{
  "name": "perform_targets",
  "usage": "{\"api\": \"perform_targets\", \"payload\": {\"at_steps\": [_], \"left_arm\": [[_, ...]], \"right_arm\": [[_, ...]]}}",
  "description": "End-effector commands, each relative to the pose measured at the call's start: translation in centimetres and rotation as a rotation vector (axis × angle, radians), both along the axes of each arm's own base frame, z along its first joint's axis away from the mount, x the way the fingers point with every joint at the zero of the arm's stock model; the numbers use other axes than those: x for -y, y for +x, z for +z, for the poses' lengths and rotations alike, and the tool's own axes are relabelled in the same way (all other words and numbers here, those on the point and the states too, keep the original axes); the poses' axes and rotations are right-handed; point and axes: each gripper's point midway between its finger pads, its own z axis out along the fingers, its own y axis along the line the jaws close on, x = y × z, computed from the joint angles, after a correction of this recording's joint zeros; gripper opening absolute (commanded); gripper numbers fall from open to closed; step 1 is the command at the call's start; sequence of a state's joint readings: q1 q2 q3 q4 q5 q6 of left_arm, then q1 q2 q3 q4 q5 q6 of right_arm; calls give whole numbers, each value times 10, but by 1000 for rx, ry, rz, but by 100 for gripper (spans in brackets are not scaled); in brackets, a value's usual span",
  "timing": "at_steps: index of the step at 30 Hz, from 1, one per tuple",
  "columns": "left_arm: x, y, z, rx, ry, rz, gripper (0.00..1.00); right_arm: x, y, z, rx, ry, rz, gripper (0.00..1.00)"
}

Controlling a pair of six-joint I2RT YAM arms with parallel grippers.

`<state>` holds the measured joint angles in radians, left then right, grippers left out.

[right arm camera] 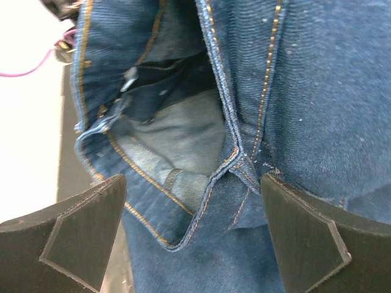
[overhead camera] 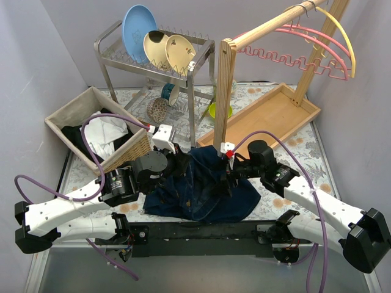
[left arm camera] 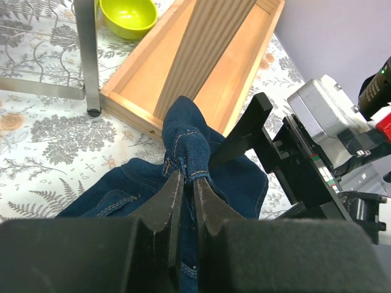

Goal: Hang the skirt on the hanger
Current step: Move the skirt to the center of the board

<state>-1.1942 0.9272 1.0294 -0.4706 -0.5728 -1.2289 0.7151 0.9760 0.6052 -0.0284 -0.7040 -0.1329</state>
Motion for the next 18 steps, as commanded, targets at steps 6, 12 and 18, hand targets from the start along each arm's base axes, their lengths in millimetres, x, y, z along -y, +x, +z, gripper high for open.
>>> {"api": "perform_targets", "payload": {"at_steps": [6,12,18], "left_arm": [[-43,10,113,168,-310,150,0],[-54,9,122,186,-329,168,0],[-62,7,118,185,-327,174,0]], "right_arm": [[21,17,-69,-104,-220,-163,92],[26,21,-84,-110,-275,-190,85],[26,29,-74,-69,-273,-204,95]]}}
